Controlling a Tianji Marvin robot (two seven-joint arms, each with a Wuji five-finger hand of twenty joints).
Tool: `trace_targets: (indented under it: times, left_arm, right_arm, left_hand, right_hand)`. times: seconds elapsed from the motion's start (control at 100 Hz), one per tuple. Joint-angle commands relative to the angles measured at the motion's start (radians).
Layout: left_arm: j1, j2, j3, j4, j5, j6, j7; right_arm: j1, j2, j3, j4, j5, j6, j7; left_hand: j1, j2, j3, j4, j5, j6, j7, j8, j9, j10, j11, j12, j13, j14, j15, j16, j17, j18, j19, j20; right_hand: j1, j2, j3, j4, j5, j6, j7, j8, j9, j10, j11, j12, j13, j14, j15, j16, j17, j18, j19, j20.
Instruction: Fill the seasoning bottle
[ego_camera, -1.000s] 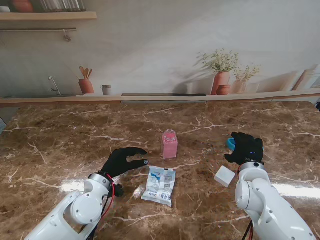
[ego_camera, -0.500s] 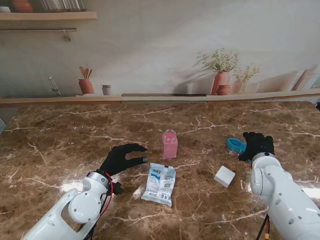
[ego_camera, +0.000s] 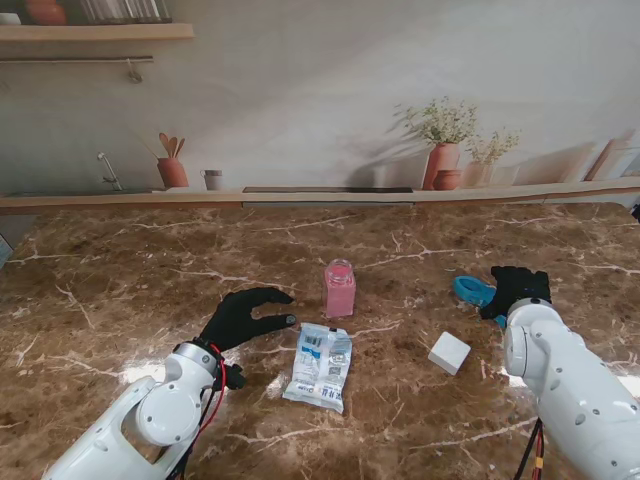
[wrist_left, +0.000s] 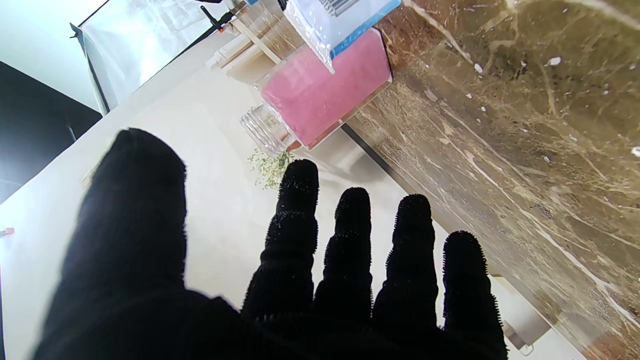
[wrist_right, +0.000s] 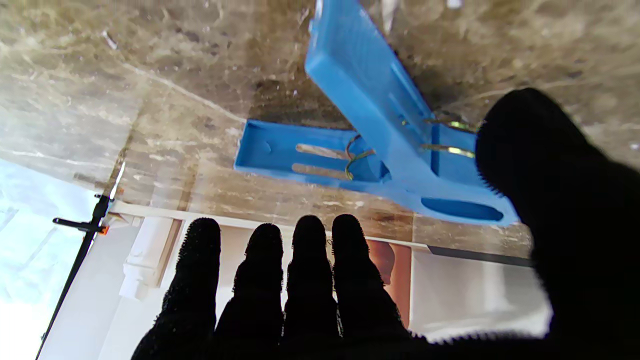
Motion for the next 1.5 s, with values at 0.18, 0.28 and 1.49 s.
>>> trace_targets:
  times: [0.18, 0.28, 1.49]
  left_arm:
    - [0.006, 0.003, -0.007, -0.011, 0.003, 0.009, -0.008]
    - [0.007, 0.004, -0.010, -0.014, 0.005, 0.011, -0.010]
    - [-0.055, -0.010, 0.005, -0.161, -0.110, 0.116, -0.045]
  right_arm:
    - [0.052, 0.002, -0.064, 0.099, 0.045, 0.014, 0.001]
    - [0.070, -0.002, -0.094, 0.143, 0.066, 0.020, -0.041]
    - [-0.226, -0.048, 0.144, -0.330, -0.114, -0.240, -0.512]
  left_hand:
    - [0.025, 0.042, -0.052, 0.046, -0.040, 0.002, -0.011, -0.014, -0.030, -0.023, -0.015, -0.014, -0.038, -0.049, -0.035, -0.017, -0.025, -0.023, -0.030, -0.002]
    - [0.026, 0.046, -0.055, 0.046, -0.039, 0.002, -0.011, -0.013, -0.030, -0.019, -0.015, -0.014, -0.037, -0.048, -0.035, -0.017, -0.026, -0.022, -0.032, 0.000]
    - [0.035, 0.031, -0.109, 0.044, -0.086, 0.145, -0.080, -0.047, -0.043, 0.068, -0.010, 0.006, -0.008, 0.037, 0.016, 0.025, 0.031, 0.007, 0.061, 0.088]
  right_hand:
    - [-0.017, -0.069, 0.069, -0.051, 0.056, -0.001, 0.115, 0.134, 0.074, -0.004, 0.165, 0.180, 0.055, 0.038, 0.100, 0.091, 0.013, 0.004, 0.006, 0.030]
    - [0.007, -0.079, 0.087, -0.054, 0.121, -0.057, 0.211, 0.239, 0.138, -0.048, 0.300, 0.309, 0.105, 0.035, 0.195, 0.156, 0.039, 0.008, 0.042, 0.044]
    - [0.307, 0.027, 0.103, -0.167, 0.584, -0.439, 0.693, 0.304, 0.753, -0.179, 0.411, 0.654, 0.503, -0.033, 0.645, 0.457, 0.246, 0.051, 0.380, 0.130]
